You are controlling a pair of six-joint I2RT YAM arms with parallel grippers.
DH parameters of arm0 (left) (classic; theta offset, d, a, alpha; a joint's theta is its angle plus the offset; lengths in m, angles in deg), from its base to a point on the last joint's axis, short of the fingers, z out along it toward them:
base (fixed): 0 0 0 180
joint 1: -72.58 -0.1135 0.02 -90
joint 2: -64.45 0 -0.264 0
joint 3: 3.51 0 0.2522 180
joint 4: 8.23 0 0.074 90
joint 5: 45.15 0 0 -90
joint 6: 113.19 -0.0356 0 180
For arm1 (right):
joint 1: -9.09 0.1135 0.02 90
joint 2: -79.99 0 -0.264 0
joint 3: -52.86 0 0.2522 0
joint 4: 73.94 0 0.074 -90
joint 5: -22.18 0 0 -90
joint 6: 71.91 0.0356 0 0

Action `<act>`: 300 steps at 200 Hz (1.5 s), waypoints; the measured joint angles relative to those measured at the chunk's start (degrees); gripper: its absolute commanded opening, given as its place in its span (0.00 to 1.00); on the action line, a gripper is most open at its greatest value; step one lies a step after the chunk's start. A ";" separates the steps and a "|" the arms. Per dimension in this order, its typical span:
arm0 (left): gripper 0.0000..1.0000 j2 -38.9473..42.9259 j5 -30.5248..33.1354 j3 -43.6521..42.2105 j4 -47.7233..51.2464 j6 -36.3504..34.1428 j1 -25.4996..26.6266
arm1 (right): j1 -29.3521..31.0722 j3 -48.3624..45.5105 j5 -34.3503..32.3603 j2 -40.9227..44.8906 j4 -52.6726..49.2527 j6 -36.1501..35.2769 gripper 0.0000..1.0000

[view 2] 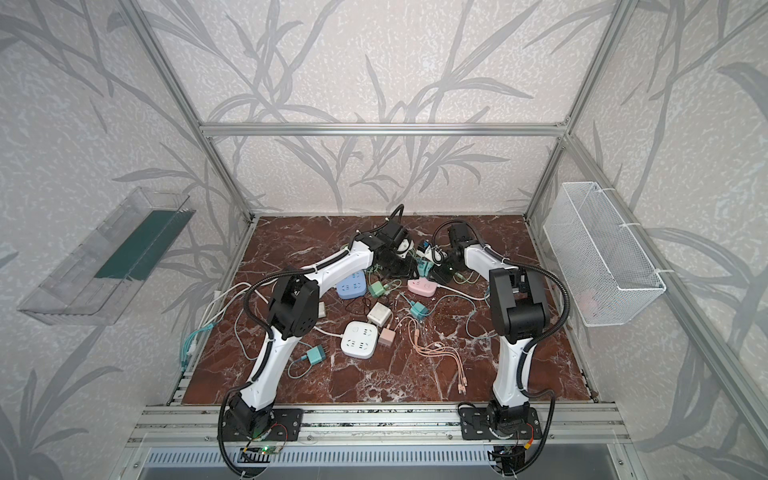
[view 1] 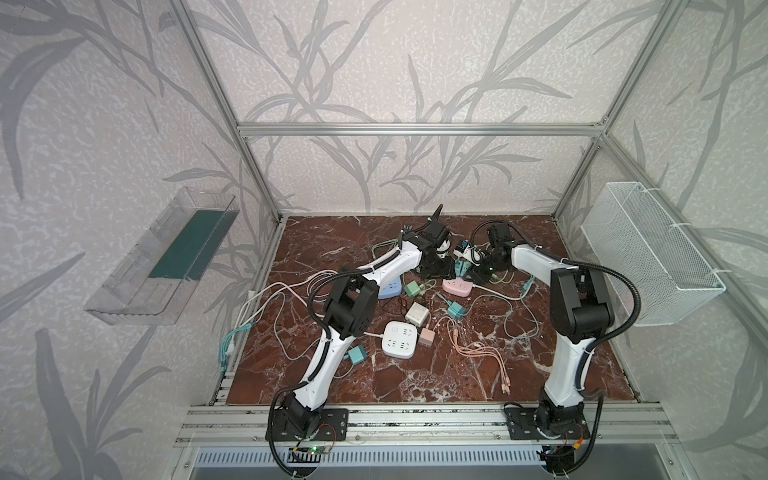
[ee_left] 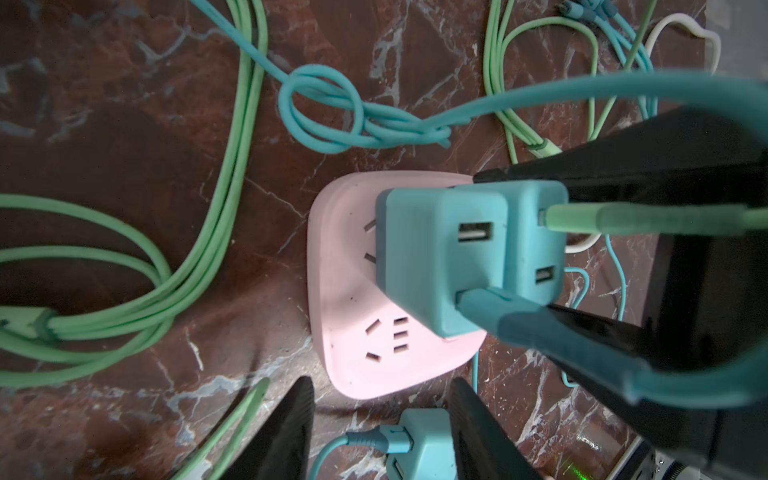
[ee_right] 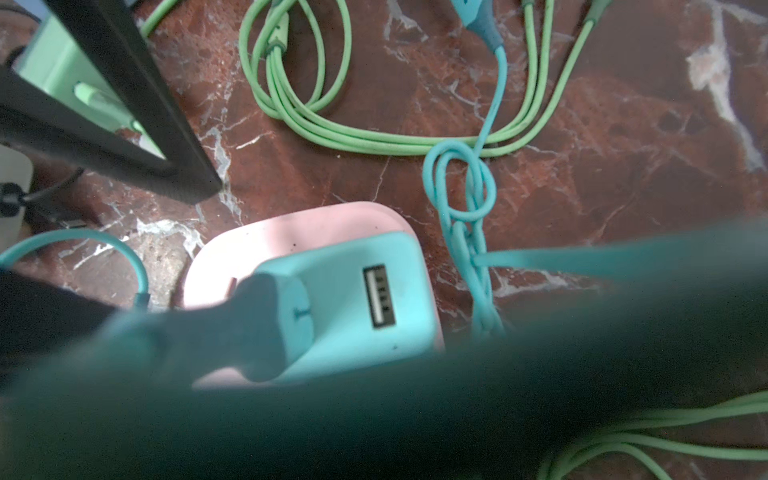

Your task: Pull the plug off the socket

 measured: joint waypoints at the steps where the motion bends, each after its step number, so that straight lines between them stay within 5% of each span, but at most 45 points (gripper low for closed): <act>1: 0.53 -0.04 0.00 0.00 0.00 0.00 0.00 | 0.02 0.02 0.02 0.00 -0.02 0.07 0.41; 86: 0.52 -3.04 0.55 1.92 2.16 0.02 0.44 | 0.57 0.17 -0.39 -0.04 -0.02 1.44 0.35; 145: 0.50 -4.31 1.27 2.82 2.97 0.44 0.44 | 0.81 -0.28 -0.74 0.11 1.46 3.32 0.48; 300: 0.48 -6.19 1.62 6.78 6.97 1.03 0.46 | 0.98 -4.57 -0.72 3.04 5.44 4.11 0.18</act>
